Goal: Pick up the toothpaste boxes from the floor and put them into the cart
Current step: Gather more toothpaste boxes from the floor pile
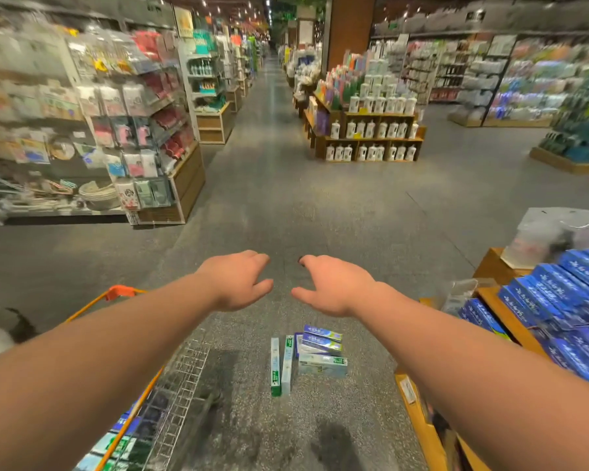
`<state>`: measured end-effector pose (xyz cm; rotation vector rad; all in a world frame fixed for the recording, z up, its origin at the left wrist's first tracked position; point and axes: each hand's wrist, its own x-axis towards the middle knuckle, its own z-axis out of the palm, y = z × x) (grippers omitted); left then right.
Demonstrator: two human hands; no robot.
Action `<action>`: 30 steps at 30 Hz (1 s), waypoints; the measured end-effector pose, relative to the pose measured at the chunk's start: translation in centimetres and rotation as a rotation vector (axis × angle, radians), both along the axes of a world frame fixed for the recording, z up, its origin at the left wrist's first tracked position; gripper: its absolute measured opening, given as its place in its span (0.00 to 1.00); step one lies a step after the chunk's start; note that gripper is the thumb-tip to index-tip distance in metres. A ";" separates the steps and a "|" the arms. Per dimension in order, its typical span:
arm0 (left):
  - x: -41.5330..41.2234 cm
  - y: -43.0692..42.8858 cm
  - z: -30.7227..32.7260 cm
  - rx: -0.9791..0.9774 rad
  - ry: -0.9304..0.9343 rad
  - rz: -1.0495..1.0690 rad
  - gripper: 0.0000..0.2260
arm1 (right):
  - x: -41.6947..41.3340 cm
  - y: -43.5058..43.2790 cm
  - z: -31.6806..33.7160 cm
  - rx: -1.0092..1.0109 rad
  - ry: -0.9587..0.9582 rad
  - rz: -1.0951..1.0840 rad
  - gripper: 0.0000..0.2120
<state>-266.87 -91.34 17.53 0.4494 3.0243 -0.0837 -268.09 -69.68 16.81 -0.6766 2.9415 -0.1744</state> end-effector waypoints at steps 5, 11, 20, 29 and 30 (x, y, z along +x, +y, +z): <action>-8.1 1.5 -2.0 -0.018 -0.028 -0.051 0.28 | -6.8 1.1 -2.2 0.003 -0.043 -0.033 0.32; -19.5 2.0 -4.8 0.003 -0.049 -0.135 0.27 | -15.7 1.2 -4.6 0.009 -0.083 -0.133 0.33; -32.3 4.1 -8.8 0.015 -0.144 -0.230 0.26 | -26.5 2.4 -8.1 -0.023 -0.173 -0.242 0.31; -40.7 6.3 -15.9 0.048 -0.238 -0.112 0.28 | -38.3 4.4 -15.1 -0.041 -0.261 -0.167 0.31; -41.5 6.4 -17.1 0.038 -0.248 -0.090 0.28 | -39.6 4.5 -16.3 -0.032 -0.276 -0.154 0.31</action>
